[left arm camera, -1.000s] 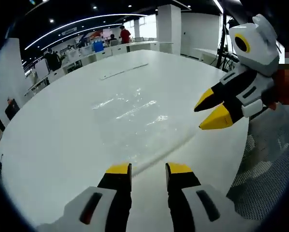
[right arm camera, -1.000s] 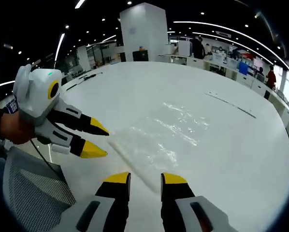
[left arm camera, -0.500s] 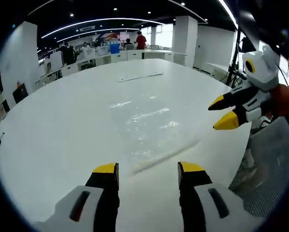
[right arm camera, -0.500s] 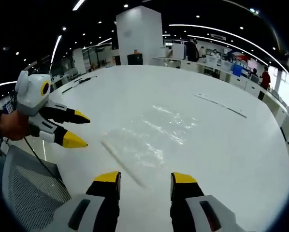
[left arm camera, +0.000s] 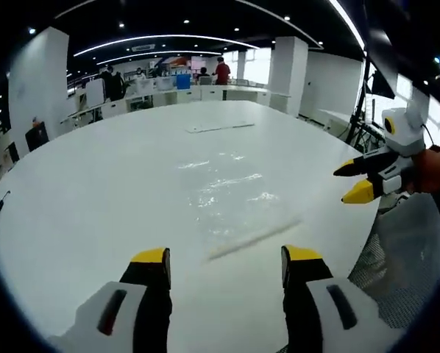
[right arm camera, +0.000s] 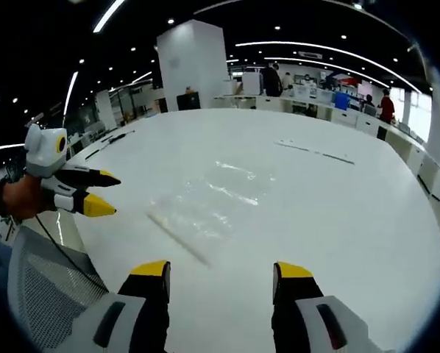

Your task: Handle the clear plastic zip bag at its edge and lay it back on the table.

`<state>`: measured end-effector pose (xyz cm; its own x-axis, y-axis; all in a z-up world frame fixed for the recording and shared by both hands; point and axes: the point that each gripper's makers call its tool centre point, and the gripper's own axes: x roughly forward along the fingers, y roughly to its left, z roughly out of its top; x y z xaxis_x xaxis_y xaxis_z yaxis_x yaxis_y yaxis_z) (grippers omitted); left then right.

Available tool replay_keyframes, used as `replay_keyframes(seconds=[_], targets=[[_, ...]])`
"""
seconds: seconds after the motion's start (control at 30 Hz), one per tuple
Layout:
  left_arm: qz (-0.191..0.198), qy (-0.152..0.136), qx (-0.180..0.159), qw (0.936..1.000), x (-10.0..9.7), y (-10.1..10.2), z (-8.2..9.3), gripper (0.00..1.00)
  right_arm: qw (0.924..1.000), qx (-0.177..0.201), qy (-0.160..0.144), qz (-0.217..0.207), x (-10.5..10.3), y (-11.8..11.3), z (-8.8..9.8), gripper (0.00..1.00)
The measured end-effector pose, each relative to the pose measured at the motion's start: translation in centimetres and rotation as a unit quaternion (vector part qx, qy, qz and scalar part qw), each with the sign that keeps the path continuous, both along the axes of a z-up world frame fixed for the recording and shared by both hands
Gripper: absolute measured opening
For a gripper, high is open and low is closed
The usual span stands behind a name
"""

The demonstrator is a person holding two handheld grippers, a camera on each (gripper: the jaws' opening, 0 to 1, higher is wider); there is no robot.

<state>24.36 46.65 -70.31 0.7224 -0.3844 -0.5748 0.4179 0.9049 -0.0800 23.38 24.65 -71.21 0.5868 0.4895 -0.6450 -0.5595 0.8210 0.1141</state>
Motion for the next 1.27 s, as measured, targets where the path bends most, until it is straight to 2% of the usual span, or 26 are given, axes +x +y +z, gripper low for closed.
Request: replay_keyframes(seconds=[0.17, 0.33, 0.43, 0.9, 1.27], targets=[[0.002, -0.008, -0.002, 1.0000, -0.2, 0.4, 0.3, 0.63, 0.9999, -0.004, -0.004, -0.014, -0.6, -1.7, 0.1, 0.59], [0.010, -0.017, -0.007, 0.9998, 0.2, 0.7, 0.2, 0.66, 0.9989, 0.012, -0.011, -0.045, -0.2, -2.6, 0.6, 0.61], [0.013, -0.019, -0.014, 0.9996, 0.4, 0.8, 0.2, 0.66, 0.9985, 0.015, -0.019, -0.048, 0.2, -2.6, 0.8, 0.62], [0.003, -0.026, -0.026, 0.9993, 0.9, 0.3, 0.7, 0.71, 0.9984, 0.021, -0.022, -0.048, 0.2, -2.4, 0.9, 0.65], [-0.005, -0.021, -0.029, 0.9994, -0.3, 0.0, 0.1, 0.73, 0.9982, 0.025, -0.020, -0.051, -0.7, -2.7, 0.6, 0.69]])
